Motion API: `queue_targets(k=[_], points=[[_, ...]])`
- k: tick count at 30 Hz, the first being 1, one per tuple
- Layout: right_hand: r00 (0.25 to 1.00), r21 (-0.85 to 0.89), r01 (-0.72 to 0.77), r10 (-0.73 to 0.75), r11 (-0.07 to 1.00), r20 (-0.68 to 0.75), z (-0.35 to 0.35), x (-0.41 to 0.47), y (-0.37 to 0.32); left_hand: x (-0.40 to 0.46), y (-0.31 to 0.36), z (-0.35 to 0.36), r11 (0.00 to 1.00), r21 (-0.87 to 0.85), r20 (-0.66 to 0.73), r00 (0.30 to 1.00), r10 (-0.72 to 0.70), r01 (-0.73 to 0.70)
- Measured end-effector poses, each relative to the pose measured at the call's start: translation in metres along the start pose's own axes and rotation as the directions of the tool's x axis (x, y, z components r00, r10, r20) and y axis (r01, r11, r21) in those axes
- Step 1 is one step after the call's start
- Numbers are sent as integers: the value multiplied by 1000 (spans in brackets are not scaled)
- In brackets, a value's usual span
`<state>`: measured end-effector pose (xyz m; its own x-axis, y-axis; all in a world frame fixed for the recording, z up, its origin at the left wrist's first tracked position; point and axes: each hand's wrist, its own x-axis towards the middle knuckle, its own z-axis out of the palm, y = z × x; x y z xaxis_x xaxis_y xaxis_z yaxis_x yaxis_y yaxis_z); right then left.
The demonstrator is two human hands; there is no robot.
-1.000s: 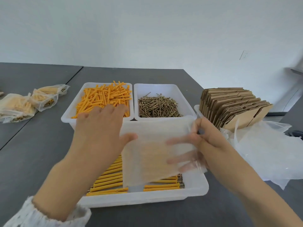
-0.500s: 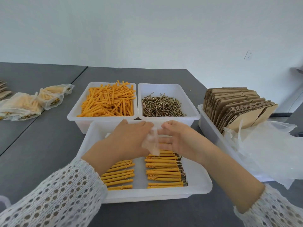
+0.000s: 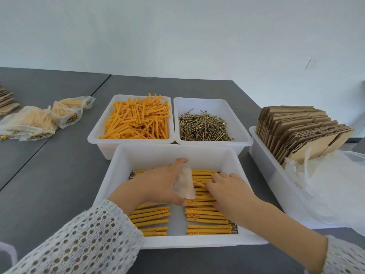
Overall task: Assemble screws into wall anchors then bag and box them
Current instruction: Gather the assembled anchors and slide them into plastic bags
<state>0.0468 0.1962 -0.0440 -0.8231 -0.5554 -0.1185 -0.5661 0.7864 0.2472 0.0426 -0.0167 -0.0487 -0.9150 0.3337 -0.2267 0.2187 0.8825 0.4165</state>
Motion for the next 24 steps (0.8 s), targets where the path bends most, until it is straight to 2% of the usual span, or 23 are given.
queue_targets(k=[4,7,12,18,22,24], points=[[998,-92,28,-23,995,53,-2,2,0,1,-1,-2,1000,-15,-22,1000,-11,11],[990,-110,80,-66,991,126,-4,2,4,1,-3,-10,990,-141,-53,998,21,-28],[972,12,104,-104,995,210,-30,0,11,-5,-8,-20,931,-348,-123,990,75,-114],[986,25,-63,58,998,157,-105,-2,41,-13,0,-31,788,-590,-161,982,99,-176],[997,149,-45,36,988,66,-142,1,51,-19,11,-39,752,-647,-100,991,87,-131],[1000,139,-3,-2,990,30,-152,5,49,-23,17,-43,712,-694,-21,991,135,-112]])
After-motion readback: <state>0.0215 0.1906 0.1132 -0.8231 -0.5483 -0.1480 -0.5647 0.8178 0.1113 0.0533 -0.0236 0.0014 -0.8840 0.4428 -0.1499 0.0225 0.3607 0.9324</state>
